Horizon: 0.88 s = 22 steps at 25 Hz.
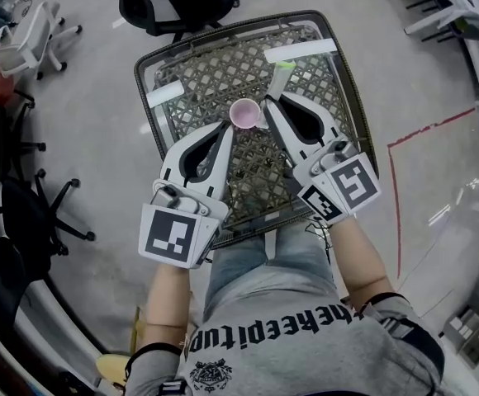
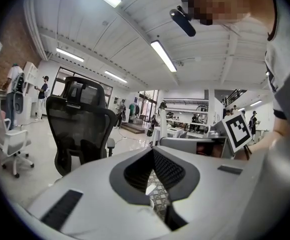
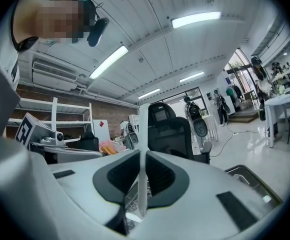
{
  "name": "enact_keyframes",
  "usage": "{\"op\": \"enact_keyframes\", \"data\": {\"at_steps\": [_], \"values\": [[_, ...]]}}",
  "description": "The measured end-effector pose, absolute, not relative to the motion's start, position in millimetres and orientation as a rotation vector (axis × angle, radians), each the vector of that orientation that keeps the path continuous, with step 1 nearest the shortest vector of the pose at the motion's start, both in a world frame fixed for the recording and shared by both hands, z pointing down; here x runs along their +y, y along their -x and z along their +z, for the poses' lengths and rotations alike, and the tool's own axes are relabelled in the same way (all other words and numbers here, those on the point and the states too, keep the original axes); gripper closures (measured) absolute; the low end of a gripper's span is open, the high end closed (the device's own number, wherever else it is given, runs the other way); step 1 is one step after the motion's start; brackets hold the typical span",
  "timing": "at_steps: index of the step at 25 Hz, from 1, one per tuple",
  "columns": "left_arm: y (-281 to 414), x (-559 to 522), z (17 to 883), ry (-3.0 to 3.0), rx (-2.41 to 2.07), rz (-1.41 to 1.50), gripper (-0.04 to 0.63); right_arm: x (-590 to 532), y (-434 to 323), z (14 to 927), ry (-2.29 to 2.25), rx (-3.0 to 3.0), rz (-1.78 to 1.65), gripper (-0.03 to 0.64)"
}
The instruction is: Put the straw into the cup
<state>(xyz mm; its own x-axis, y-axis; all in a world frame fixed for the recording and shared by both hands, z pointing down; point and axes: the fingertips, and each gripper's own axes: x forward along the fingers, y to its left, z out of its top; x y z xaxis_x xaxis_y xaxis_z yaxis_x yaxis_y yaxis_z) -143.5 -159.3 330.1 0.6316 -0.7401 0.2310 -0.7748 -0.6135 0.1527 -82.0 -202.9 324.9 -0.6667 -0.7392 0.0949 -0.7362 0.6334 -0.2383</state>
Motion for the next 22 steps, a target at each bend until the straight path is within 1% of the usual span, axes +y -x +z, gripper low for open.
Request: {"op": "enact_keyframes", "data": {"at_steps": [22], "values": [[144.4, -161.1, 403.7, -2.53, -1.155, 0.267, 0.578, -234.5, 96.9, 443.0, 1.388, 2.85, -0.476, 0.555]]}}
